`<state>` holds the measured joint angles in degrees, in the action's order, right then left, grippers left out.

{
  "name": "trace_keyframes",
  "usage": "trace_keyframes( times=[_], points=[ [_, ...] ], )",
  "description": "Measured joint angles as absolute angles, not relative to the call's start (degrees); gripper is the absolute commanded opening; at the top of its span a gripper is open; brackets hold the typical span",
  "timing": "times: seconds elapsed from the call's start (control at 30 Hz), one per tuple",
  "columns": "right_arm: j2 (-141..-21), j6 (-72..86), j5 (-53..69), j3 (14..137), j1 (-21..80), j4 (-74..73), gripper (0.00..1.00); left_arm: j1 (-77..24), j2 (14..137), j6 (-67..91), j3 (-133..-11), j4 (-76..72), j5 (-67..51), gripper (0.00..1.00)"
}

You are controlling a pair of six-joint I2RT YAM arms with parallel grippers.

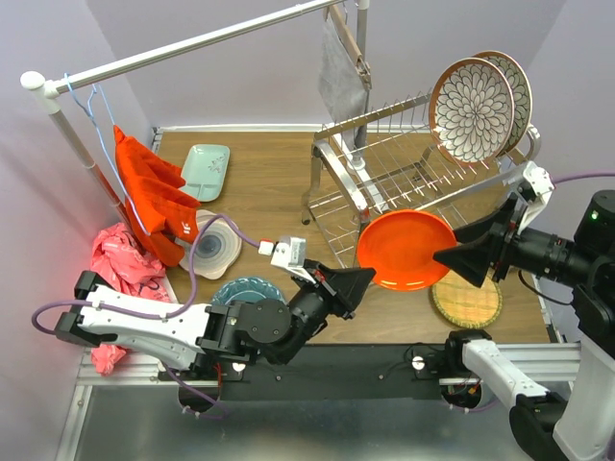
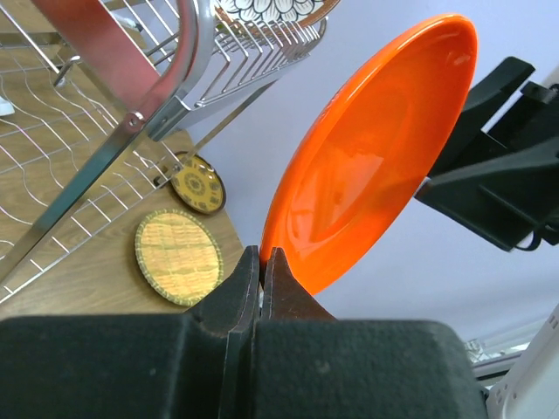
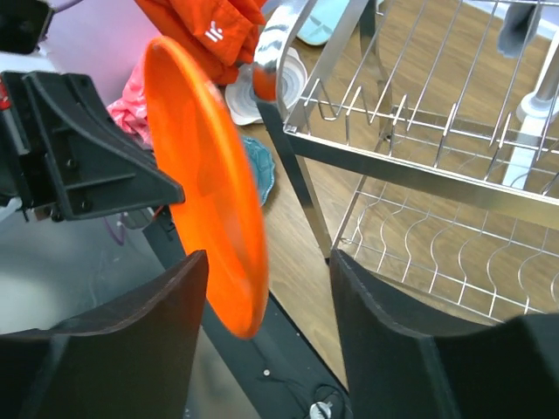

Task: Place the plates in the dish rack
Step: Pass the plate from the left arm to the right, then insert the plate into the dish rack

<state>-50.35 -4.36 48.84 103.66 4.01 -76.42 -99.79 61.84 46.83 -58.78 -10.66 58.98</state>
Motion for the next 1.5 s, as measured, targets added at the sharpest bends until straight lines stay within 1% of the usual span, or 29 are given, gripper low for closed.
trace_keyframes(
  times=[0.03, 0.07, 0.1, 0.17, 0.2, 0.33, 0.37, 0.4, 0.43, 0.5, 0.53, 0.6, 0.63, 0.73, 0.87, 0.97, 1.13, 1.23, 1.5],
  points=[
    [-50.72, -4.14, 48.8, 103.7, 4.01, -76.42, 0.47, -99.77, 62.17, 46.5, -59.2, -10.66, 59.11, 0.0],
    [-51.2, -4.03, 48.75, 103.9, 4.01, -76.53, 0.37, -99.79, 62.48, 46.22, -59.59, -10.66, 59.2, 0.0],
    [-51.9, -3.53, 48.69, 104.38, 4.01, -76.55, 0.16, -99.79, 62.96, 45.87, -60.16, -10.68, 59.4, 0.0],
    [-53.08, -3.44, 48.49, 105.45, 4.01, -76.55, 0.03, -99.77, 63.61, 45.39, -60.86, -10.68, 59.61, 0.0],
    [-53.54, -2.98, 48.31, 106.08, 4.03, -76.62, 0.01, -99.77, 64.16, 44.93, -61.47, -10.76, 59.88, 0.0],
    [-54.74, -4.16, 47.18, 109.23, 4.01, -76.31, 0.01, -99.29, 65.56, 43.42, -64.01, -11.31, 60.84, 0.0],
    [-54.87, -4.19, 47.11, 110.0, 4.01, -75.99, 0.0, -99.04, 65.65, 42.87, -64.47, -11.4, 60.8, 0.02],
    [-54.94, -4.16, 47.07, 110.43, 4.01, -75.81, 0.0, -98.72, 65.65, 42.22, -64.95, -11.53, 60.58, 0.09],
    [-55.0, -4.14, 47.05, 110.98, 4.01, -75.44, 0.01, -98.43, 65.63, 41.6, -65.14, -11.75, 60.27, 0.3],
    [-55.09, -4.12, 46.96, 111.46, 4.01, -74.41, 0.0, -97.89, 65.45, 40.95, -65.17, -12.27, 59.4, 0.45],
    [-55.16, -4.03, 46.92, 111.66, 4.01, -73.78, 0.01, -97.43, 65.23, 40.23, -65.14, -12.43, 58.74, 0.54],
    [-55.64, -3.46, 46.98, 112.99, 4.01, -72.53, 0.01, -96.25, 63.88, 39.27, -64.34, -12.82, 57.8, 0.57],
    [-55.99, -3.2, 47.0, 113.71, 4.08, -71.81, 0.01, -95.31, 62.52, 38.46, -63.92, -13.21, 56.86, 0.61],
    [-58.24, -2.55, 46.98, 118.37, 4.16, -69.38, 0.01, -94.54, 59.55, 36.71, -63.46, -13.98, 54.78, 0.63],
    [-61.08, -2.35, 42.72, 124.11, 4.1, -65.28, 0.01, -92.09, 54.13, 33.19, -62.92, -11.31, 54.94, 0.66],
    [-62.76, -2.72, 35.14, 125.91, 4.1, -61.73, 0.01, -89.56, 51.51, 31.16, -62.89, -7.86, 54.33, 0.65],
    [-65.93, -6.37, 23.59, 125.67, 4.05, -57.93, 0.01, -84.12, 49.82, 28.38, -62.74, -1.37, 51.64, 0.66],
    [-68.93, -10.15, 17.32, 124.9, 4.05, -55.99, 0.01, -82.83, 50.0, 26.68, -62.06, 0.64, 50.65, 0.67],
    [-75.79, -16.82, 10.26, 124.86, 4.01, -52.99, 0.01, -77.87, 51.79, 22.28, -59.96, 2.26, 47.62, 0.67]
  ],
)
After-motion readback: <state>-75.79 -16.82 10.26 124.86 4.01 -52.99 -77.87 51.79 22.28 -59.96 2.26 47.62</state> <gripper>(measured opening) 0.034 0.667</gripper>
